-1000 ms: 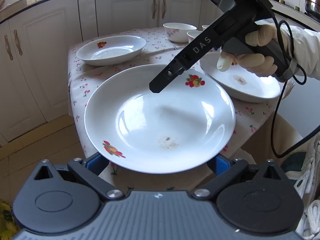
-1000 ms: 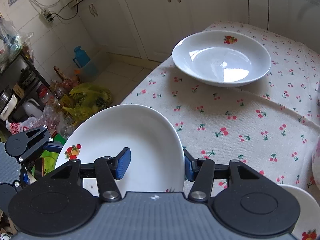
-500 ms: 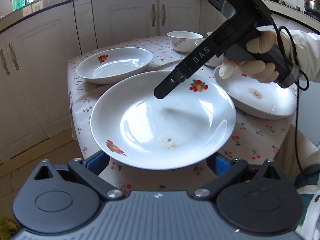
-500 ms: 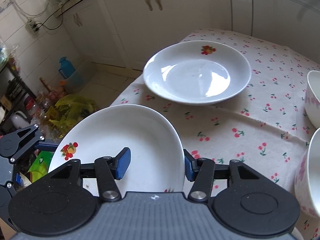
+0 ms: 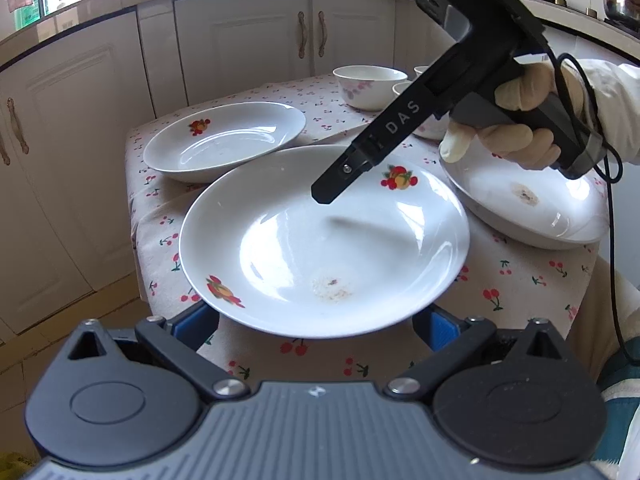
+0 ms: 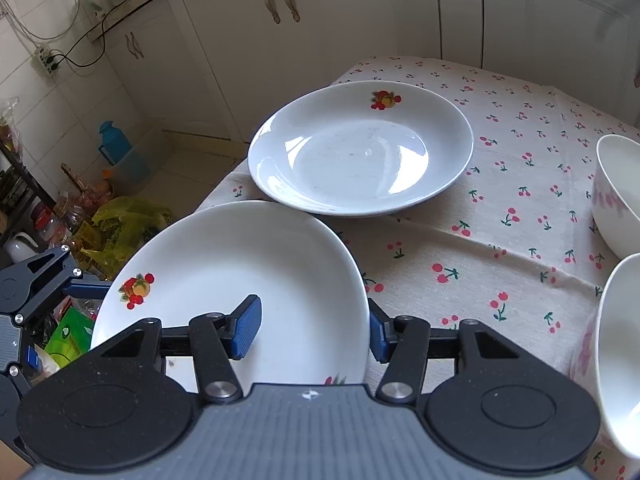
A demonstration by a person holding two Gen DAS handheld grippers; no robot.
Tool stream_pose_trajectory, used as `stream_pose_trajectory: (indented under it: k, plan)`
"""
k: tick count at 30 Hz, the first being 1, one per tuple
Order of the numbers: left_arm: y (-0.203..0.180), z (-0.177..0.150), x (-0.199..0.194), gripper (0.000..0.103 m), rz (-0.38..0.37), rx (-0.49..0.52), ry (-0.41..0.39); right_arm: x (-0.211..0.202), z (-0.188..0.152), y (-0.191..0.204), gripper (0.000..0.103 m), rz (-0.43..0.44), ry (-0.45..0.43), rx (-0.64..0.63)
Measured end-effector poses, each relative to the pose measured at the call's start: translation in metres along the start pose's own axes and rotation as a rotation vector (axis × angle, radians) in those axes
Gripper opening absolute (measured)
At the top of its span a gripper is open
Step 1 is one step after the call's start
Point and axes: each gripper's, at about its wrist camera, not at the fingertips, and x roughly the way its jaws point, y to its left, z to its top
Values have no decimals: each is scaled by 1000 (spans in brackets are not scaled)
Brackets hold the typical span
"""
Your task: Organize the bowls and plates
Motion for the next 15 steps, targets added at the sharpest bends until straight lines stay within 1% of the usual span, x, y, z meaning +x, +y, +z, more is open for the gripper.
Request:
stream_pose_trajectory:
  k: [5,10,15]
  plan:
    - [-1,-1,2,102,-7,-4,6,0,-1,1,62,0,6,-5]
    - [-2,0,2,102,-8,-5,5,0,-1,6,65,-20,10,-26]
    - [-3,-1,1,102,-6,-7,0,0,-2,7,70,-17,14,-27]
